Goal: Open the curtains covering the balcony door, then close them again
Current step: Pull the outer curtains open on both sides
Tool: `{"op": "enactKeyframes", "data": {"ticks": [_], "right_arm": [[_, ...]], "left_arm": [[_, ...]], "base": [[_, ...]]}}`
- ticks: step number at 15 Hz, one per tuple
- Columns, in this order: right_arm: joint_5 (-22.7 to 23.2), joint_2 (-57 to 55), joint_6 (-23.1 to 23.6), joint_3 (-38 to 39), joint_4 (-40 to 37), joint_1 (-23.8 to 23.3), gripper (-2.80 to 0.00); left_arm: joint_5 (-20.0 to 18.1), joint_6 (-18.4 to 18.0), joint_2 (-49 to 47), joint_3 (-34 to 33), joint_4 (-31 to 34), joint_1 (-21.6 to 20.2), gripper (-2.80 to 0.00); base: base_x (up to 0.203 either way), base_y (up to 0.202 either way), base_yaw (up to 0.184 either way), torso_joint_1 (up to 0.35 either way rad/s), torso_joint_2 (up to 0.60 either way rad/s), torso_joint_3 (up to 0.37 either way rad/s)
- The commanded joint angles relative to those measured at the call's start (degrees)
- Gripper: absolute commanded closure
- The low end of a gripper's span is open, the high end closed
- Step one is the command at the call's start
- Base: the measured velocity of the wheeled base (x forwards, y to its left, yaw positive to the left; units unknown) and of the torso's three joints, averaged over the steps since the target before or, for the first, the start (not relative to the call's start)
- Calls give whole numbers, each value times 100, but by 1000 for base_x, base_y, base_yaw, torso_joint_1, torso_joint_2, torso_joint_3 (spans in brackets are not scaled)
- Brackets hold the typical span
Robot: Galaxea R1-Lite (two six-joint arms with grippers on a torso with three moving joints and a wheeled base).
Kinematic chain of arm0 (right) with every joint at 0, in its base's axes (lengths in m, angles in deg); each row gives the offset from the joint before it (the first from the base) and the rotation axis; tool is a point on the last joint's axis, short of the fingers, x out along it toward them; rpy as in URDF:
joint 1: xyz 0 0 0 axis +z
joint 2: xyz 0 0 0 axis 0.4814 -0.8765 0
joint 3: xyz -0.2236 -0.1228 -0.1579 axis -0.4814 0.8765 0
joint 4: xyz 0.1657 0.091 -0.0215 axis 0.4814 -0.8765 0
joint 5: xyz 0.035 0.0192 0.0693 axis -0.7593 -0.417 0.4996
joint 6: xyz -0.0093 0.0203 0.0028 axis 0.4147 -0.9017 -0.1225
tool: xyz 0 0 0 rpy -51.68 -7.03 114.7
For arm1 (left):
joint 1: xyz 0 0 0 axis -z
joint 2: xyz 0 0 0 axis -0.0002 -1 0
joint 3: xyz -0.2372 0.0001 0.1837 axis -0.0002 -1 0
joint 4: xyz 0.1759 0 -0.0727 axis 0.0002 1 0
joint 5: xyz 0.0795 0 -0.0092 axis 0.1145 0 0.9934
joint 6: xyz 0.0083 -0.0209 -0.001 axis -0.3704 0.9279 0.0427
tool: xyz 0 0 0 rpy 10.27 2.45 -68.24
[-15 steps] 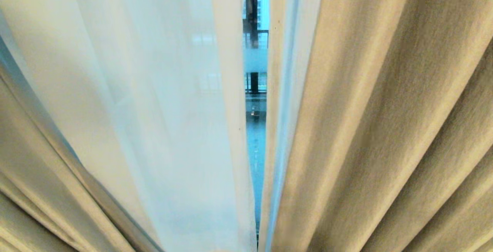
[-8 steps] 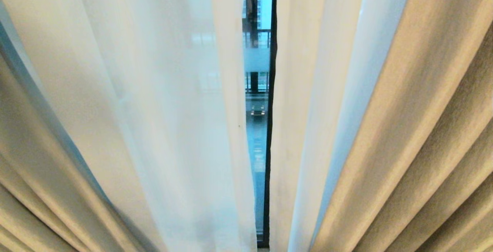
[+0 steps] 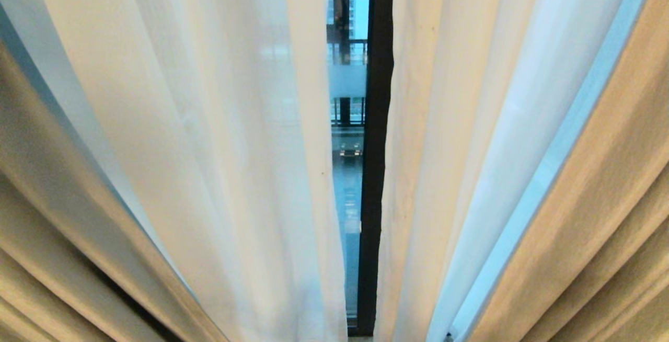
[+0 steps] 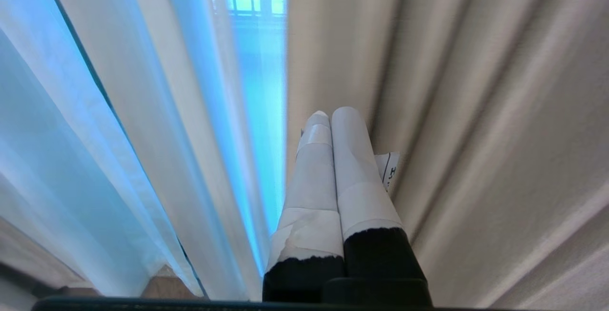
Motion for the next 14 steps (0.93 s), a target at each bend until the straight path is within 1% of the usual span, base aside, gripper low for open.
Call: {"op": "enactKeyframes", "data": {"ticks": [1, 4, 7, 11, 14], "right_arm": [[2, 2, 3, 0, 1, 2, 0], [2, 2, 3, 0, 1, 5, 0], [2, 2, 3, 0, 1, 5, 0], [2, 2, 3, 0, 1, 5, 0], [2, 2, 3, 0, 1, -4, 0]], "left_arm": [[7, 11, 285, -152, -1, 54, -280], [8, -11, 674, -650, 13, 165, -280], [30, -213, 1096, -1168, 9, 344, -280], [45, -224, 1577, -1686, 8, 587, -280], [51, -234, 2010, -2154, 16, 856, -280]], "base": [[0, 0, 0, 0, 0, 0], [0, 0, 0, 0, 0, 0], [0, 0, 0, 0, 0, 0], [0, 0, 0, 0, 0, 0], [0, 0, 0, 0, 0, 0]]}}
